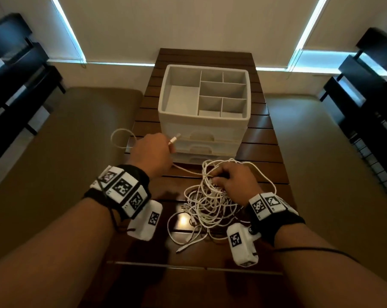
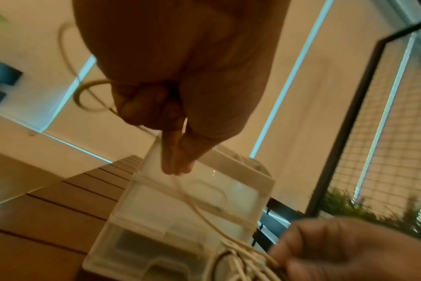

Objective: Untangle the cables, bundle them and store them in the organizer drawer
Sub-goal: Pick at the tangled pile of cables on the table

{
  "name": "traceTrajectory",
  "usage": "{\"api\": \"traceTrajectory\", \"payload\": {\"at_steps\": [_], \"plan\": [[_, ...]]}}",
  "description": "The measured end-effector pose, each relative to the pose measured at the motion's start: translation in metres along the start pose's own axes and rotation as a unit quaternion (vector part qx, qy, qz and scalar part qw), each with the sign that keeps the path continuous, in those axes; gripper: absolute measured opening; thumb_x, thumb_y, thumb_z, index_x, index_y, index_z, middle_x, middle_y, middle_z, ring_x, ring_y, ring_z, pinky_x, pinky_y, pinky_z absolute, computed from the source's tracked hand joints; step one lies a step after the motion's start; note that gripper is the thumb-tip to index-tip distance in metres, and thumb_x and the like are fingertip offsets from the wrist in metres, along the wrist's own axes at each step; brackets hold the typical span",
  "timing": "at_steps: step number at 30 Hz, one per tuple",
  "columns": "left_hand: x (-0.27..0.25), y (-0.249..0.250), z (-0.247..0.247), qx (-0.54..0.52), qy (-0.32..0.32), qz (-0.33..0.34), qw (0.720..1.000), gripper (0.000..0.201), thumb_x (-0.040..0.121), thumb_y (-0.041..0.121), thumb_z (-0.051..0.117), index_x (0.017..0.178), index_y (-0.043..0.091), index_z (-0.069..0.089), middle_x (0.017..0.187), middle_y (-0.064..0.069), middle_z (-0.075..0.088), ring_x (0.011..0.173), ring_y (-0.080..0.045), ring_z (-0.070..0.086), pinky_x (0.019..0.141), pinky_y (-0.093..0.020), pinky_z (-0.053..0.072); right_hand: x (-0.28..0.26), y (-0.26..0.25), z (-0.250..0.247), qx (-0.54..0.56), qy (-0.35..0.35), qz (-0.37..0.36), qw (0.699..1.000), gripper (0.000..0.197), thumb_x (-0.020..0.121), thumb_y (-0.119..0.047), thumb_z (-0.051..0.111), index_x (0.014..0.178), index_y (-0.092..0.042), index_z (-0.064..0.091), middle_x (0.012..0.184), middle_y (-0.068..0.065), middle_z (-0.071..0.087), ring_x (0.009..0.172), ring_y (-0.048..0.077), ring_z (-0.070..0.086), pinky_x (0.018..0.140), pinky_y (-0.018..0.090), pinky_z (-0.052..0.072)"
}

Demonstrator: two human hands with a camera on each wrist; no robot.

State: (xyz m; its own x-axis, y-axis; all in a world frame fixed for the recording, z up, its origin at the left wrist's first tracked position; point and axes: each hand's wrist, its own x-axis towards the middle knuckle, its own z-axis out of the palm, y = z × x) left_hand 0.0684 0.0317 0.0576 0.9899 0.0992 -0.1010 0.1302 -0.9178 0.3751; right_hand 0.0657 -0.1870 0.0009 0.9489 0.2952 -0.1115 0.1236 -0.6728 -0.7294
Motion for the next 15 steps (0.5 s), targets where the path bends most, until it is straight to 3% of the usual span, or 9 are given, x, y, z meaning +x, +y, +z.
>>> {"api": "traceTrajectory", "payload": {"at_steps": [3, 5, 7, 11, 13, 15], "plan": [[-0.017, 0.025, 0.009, -0.012, 0.000, 0.063, 0.998, 0.016, 0.092, 0.026, 0.057, 0.088, 0.017, 0.070, 0.083, -0.003, 0.068, 0.077, -0.019, 0.061, 0.068, -0.034, 0.048, 0.002, -0.004, 0.004, -0.030, -0.031, -0.012, 0.999, 0.010, 0.085, -0.012, 0.066, 0.079, -0.019, 0.068, 0.074, -0.003, 0.064, 0.072, 0.015, 0.061, 0.072, 0.035, 0.052], [-0.026, 0.041, 0.023, -0.019, -0.044, 0.107, 0.993, 0.025, 0.093, 0.037, 0.057, 0.089, 0.015, 0.069, 0.081, -0.001, 0.067, 0.075, -0.018, 0.061, 0.067, -0.033, 0.047, 0.003, -0.005, 0.010, -0.037, -0.014, -0.028, 0.999, 0.010, 0.085, -0.009, 0.061, 0.082, -0.017, 0.067, 0.080, 0.002, 0.066, 0.075, 0.017, 0.060, 0.071, 0.031, 0.048], [-0.024, 0.045, 0.036, -0.026, -0.097, 0.105, 0.989, 0.021, 0.089, 0.038, 0.062, 0.094, 0.019, 0.070, 0.085, 0.000, 0.069, 0.080, -0.018, 0.064, 0.068, -0.033, 0.049, 0.003, -0.005, 0.014, -0.030, 0.007, -0.043, 0.999, 0.012, 0.086, -0.005, 0.057, 0.087, -0.014, 0.065, 0.085, 0.003, 0.067, 0.077, 0.018, 0.060, 0.071, 0.030, 0.048], [-0.014, 0.037, 0.041, -0.050, -0.140, 0.109, 0.983, 0.018, 0.083, 0.033, 0.074, 0.074, 0.023, 0.061, 0.069, 0.007, 0.060, 0.067, -0.012, 0.057, 0.059, -0.024, 0.037, -0.004, -0.002, 0.016, -0.033, 0.000, -0.074, 0.997, 0.012, 0.088, -0.010, 0.058, 0.098, -0.009, 0.066, 0.088, 0.006, 0.067, 0.079, 0.020, 0.059, 0.070, 0.030, 0.046], [-0.011, 0.033, 0.039, -0.062, -0.173, 0.111, 0.977, 0.018, 0.082, 0.026, 0.075, 0.071, 0.017, 0.065, 0.067, 0.004, 0.064, 0.066, -0.012, 0.060, 0.059, -0.027, 0.046, -0.007, 0.001, 0.018, -0.046, 0.009, -0.074, 0.996, 0.006, 0.089, -0.015, 0.060, 0.090, -0.010, 0.064, 0.082, 0.001, 0.063, 0.075, 0.017, 0.056, 0.068, 0.030, 0.043], [-0.009, 0.030, 0.037, -0.070, -0.197, 0.101, 0.973, 0.008, 0.084, 0.019, 0.073, 0.081, 0.012, 0.072, 0.077, -0.002, 0.070, 0.075, -0.015, 0.066, 0.072, -0.033, 0.054, -0.009, 0.004, 0.017, -0.029, 0.020, -0.068, 0.997, 0.008, 0.088, -0.016, 0.062, 0.083, -0.009, 0.063, 0.079, 0.000, 0.064, 0.074, 0.017, 0.057, 0.069, 0.034, 0.046]]}}
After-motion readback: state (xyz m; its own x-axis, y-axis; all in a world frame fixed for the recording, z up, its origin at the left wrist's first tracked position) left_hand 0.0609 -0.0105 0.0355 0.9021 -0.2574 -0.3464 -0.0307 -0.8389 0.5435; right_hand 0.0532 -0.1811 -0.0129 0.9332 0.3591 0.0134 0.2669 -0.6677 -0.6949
